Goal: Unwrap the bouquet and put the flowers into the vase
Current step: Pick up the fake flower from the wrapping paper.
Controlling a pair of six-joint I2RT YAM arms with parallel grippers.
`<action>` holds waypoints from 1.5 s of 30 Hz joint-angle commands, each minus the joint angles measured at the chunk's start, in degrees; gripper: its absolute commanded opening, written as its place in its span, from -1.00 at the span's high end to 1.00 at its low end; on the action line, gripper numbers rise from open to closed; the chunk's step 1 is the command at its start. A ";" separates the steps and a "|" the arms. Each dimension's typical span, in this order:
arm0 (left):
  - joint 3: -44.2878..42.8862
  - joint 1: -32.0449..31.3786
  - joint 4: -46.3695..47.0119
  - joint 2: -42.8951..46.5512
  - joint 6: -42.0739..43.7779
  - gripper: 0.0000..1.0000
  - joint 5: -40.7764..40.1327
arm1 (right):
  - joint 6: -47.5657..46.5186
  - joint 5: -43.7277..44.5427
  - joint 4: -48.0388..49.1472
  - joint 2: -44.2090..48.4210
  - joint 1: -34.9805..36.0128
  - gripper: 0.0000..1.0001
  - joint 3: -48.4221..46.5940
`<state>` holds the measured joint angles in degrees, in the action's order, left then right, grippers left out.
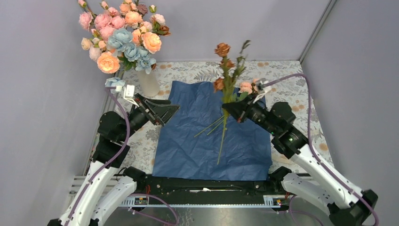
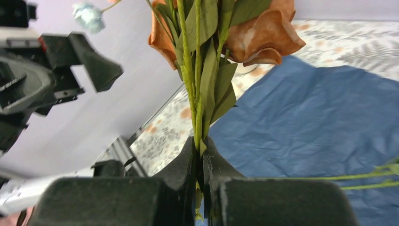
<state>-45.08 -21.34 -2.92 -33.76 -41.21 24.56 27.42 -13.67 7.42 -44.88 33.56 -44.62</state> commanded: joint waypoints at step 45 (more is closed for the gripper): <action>-8.14 -23.48 11.42 -20.16 -3.53 0.87 -15.94 | -13.39 26.24 -1.45 -16.40 28.47 0.92 -13.39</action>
<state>-49.91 -44.36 5.89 -53.32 -44.82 8.71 15.27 11.11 5.43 -61.89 61.34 -55.44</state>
